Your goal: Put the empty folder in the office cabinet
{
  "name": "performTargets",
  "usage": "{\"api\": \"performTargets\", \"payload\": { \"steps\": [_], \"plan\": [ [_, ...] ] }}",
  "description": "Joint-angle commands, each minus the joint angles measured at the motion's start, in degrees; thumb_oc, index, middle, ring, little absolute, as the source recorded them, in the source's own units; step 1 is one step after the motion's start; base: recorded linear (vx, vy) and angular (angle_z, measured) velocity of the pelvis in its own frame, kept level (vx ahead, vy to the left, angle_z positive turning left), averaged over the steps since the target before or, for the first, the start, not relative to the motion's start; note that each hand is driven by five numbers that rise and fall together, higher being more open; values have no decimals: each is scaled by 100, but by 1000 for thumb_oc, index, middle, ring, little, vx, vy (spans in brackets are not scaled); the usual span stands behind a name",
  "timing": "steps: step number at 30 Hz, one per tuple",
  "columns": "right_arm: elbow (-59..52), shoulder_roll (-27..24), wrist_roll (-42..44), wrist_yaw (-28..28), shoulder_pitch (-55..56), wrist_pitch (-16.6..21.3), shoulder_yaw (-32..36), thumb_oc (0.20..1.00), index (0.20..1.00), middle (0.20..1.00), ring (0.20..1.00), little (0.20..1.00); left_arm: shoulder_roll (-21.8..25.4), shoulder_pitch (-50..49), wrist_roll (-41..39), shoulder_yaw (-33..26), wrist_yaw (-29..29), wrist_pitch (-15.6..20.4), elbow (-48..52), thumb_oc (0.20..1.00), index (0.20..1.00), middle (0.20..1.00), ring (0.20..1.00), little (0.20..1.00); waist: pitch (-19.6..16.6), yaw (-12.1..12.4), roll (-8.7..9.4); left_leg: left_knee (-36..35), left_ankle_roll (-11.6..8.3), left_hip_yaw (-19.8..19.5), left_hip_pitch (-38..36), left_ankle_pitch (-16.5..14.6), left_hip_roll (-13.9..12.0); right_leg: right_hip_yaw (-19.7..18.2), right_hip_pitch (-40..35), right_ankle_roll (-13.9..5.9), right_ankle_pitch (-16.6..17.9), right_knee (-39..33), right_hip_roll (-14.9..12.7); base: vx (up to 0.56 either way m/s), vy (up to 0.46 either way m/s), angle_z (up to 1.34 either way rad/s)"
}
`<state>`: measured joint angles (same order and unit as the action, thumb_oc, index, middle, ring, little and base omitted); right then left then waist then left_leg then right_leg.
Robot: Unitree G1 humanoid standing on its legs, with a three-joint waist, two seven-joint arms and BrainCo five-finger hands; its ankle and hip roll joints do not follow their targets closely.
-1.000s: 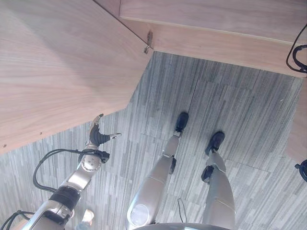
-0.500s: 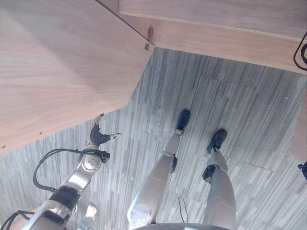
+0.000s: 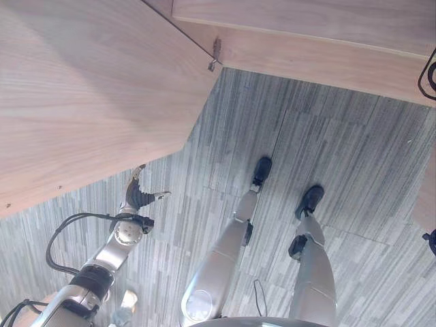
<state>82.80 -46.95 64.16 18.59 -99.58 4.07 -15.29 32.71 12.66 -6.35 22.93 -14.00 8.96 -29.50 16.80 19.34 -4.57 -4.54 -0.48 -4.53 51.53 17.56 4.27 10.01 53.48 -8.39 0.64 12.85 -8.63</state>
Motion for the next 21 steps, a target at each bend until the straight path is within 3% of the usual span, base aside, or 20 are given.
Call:
{"api": "performTargets", "payload": {
  "steps": [1, 5, 10, 17, 21],
  "plan": [
    [-211, -19, -140, 164, 853, 310, -469, 200, 200, 200, 200, 200, -63, -443, 13, 81, -150, 50, -385, 1000, 1000, 1000, 1000, 1000, -506, -16, 193, -46, -779, 253, -351, -897, -161, 33, -880, -338, 724, -1785, -143, 0, 0, 0],
    [-257, 99, -443, 977, 1082, 680, -26, 200, 200, 200, 200, 200, -183, -317, 7, 160, -365, 3, -689, 1000, 1000, 1000, 1000, 1000, -516, -145, 192, -46, -763, 283, -511, -932, -181, -7, -1017, -318, 734, -1785, -106, 0, 0, 0],
    [-643, 390, -749, 1778, 1510, 886, 564, 200, 200, 200, 200, 200, -300, -41, 122, 205, -566, -44, -931, 1000, 1000, 1000, 1000, 1000, -546, -260, 181, -46, -739, 279, -663, -965, -200, -35, -1170, -305, 726, -1785, -82, -7, -13, -1],
    [-615, 643, -945, 1960, 2080, 743, 939, 200, 200, 200, 200, 200, -441, 59, 178, 219, -659, 4, -1178, 1000, 1000, 1000, 1000, 1000, -565, -399, 234, -46, -731, 265, -916, -973, -248, -31, -1424, -261, 724, -1785, -28, -20, -36, -6],
    [-596, 1250, -940, 1723, 3027, 707, 1284, 200, 200, 200, 200, 200, -580, -2, 182, 166, -661, -17, -1562, 1000, 1000, 1000, 1000, 1000, -554, -567, 322, -46, -693, 258, -1408, -978, -311, -9, -1948, -189, 718, -1785, 46, -2, -11, 2]
  ]
}}
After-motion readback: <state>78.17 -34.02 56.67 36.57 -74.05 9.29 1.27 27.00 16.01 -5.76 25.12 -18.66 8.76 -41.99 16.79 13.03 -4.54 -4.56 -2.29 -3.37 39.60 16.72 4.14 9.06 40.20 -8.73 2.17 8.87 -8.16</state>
